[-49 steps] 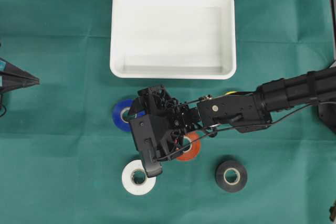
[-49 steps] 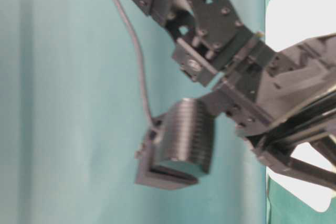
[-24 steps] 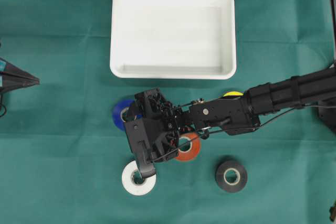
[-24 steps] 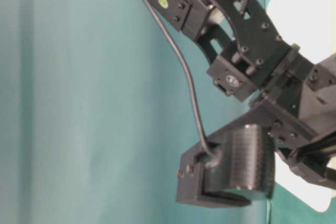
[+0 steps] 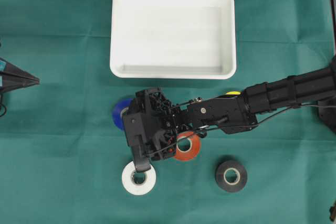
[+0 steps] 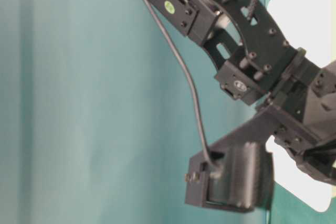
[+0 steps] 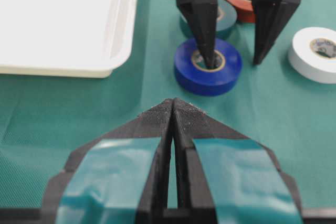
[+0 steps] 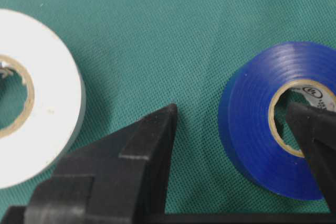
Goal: Put the tape into the white case with the right arm.
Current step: 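Lower the right gripper and grasp the blue tape roll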
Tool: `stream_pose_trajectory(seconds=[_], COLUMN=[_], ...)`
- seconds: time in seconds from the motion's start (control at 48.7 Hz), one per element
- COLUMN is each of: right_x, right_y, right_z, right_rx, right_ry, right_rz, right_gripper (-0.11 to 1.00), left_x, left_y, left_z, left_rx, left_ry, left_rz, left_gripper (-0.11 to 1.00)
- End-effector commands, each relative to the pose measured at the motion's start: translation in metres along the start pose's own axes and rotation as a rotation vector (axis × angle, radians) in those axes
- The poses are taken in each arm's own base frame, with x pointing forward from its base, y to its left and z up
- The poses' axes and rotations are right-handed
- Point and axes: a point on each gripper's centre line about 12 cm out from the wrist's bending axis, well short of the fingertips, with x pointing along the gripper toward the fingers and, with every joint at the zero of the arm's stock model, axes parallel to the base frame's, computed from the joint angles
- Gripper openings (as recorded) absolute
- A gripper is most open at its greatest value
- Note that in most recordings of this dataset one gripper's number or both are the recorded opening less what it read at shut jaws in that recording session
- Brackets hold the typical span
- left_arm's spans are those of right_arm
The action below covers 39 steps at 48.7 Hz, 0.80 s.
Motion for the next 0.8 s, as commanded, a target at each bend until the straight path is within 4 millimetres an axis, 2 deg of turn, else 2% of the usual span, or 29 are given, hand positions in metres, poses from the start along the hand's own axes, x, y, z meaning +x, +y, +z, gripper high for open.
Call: stream_pose_trajectory(seconds=[0.0, 0.123, 0.205, 0.39, 0.636, 0.78], right_x=[-0.006, -0.006, -0.006, -0.006, -0.007, -0.013], right_y=[-0.003, -0.004, -0.004, -0.004, -0.004, -0.004], right_z=[0.012, 0.011, 0.011, 0.014, 0.019, 0.024], right_rx=[0.014, -0.015, -0.027, -0.028, -0.028, -0.027], right_ry=[-0.011, -0.002, -0.002, -0.009, -0.021, -0.033], right_rz=[-0.011, -0.019, -0.022, -0.022, -0.022, -0.022], right_gripper=[0.61, 0.6, 0.55, 0.16, 0.04, 0.03], left_x=[0.0, 0.0, 0.0, 0.0, 0.001, 0.0], left_y=[0.0, 0.0, 0.0, 0.0, 0.0, 0.0], left_z=[0.005, 0.004, 0.004, 0.004, 0.004, 0.004], left_rx=[-0.001, 0.0, 0.0, 0.0, 0.0, -0.002], left_ry=[-0.012, -0.009, -0.011, -0.011, -0.009, -0.011], left_rz=[-0.002, 0.0, 0.0, 0.0, 0.0, 0.0], left_gripper=[0.01, 0.01, 0.01, 0.01, 0.01, 0.01])
